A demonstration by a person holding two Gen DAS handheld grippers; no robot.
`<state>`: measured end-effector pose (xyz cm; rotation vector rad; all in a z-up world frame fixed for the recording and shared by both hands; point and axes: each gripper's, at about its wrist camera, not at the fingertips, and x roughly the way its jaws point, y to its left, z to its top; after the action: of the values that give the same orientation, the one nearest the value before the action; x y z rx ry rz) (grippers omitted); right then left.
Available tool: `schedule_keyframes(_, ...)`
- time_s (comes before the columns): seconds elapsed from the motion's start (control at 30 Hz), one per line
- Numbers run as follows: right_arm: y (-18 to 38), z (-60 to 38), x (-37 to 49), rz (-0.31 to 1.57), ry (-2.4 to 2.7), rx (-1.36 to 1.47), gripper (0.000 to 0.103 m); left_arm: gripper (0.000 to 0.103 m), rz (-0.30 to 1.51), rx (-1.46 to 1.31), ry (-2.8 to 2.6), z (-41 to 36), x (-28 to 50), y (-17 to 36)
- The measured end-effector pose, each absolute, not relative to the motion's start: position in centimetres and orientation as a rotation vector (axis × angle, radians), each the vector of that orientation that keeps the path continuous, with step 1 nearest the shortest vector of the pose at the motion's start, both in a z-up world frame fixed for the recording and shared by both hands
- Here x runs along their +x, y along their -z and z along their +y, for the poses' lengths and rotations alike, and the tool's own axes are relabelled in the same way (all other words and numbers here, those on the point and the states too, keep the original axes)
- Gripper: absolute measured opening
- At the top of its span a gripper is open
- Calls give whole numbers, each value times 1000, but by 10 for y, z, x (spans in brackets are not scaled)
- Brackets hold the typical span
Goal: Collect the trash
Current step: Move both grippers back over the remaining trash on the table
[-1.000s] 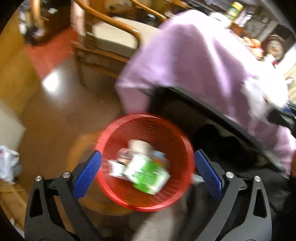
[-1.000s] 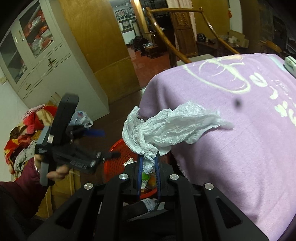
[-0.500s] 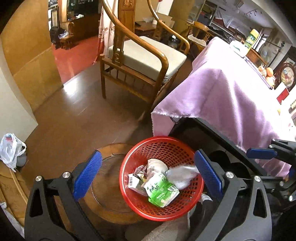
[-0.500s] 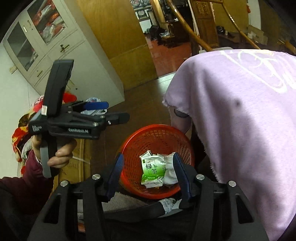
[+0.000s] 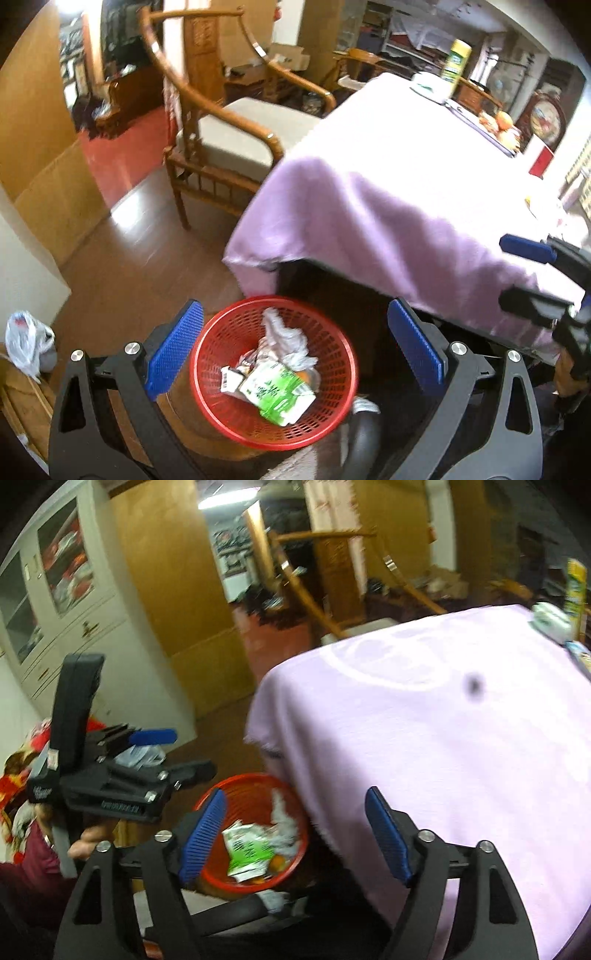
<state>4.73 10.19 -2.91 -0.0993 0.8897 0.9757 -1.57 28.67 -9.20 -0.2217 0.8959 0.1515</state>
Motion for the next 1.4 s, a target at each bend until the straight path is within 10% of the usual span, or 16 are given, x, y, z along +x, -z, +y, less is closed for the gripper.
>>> schedule_keyframes(1.4, 81, -281, 181, 850, -154, 251, 95, 96, 967, 72, 370, -47, 236, 68)
